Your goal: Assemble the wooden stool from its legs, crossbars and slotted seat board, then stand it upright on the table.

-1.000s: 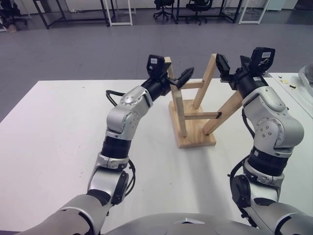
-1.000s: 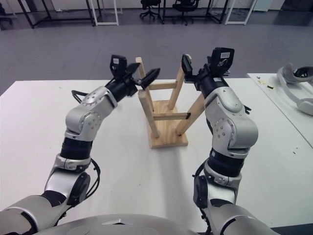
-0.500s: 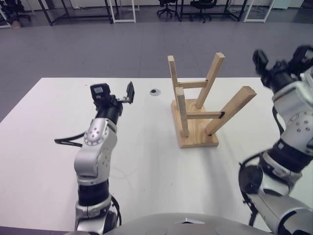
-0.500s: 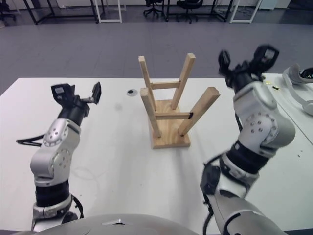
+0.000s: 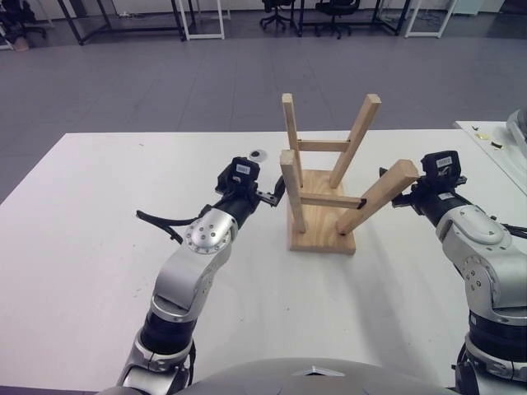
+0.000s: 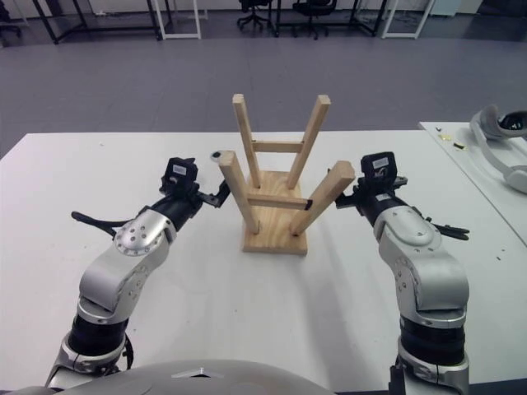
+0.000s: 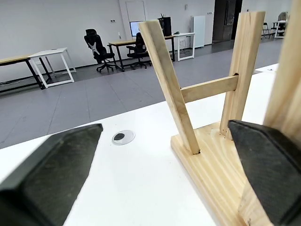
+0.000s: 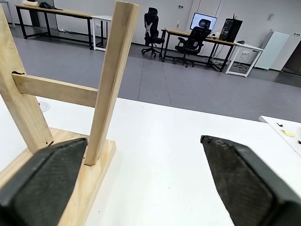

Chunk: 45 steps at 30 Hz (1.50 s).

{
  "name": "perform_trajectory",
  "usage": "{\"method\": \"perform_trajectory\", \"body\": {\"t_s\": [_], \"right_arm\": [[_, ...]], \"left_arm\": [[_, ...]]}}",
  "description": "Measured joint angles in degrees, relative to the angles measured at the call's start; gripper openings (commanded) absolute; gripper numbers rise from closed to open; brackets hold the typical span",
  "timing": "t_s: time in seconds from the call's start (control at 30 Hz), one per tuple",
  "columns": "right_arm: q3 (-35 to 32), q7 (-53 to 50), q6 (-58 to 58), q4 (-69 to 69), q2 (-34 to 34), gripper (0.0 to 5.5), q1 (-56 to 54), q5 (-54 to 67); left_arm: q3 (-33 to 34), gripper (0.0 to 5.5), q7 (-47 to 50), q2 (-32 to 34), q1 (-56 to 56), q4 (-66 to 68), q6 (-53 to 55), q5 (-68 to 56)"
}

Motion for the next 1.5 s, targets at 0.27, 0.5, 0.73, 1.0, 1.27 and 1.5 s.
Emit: {"method": "perform_trajectory", "body": {"t_s": [0.27,0.5,0.73,1.0,1.27,1.5], "right_arm": [[1.1,1.2,-0.2,2.9,1.1,4.53,-1.9,-0.3],[-1.2,-2.9,-2.2,6.6,2.6,4.53,-23.6,-1.2],[-4.4,-9.0,-6.9,-0.9,11.2,4.53,-39.2,3.1],[-2.0,-13.1,2.7,-9.4,20.6,4.53,-13.2,5.6],[-2.9,-13.1,5.9,-6.7,19.6,4.53,-16.0,5.5],[-11.6,-15.0,11.4,-0.4,20.4,4.53,-29.9,11.9]], "left_arm": [[3.7,4.95,-7.8,7.5,-0.3,-0.1,0.4,-0.2],[8.7,4.95,-13.4,17.6,-19.2,12.8,-9.1,5.4],[19.6,4.95,-4.1,-8.6,-38.9,11.6,-10.3,-15.0],[11.4,4.95,-1.6,-12.7,-9.4,0.1,1.1,-21.5],[14.0,4.95,-0.9,-9.0,-14.6,8.3,0.4,-18.7],[20.9,4.95,0.4,-6.5,-25.7,10.1,-1.1,-18.4]]}}
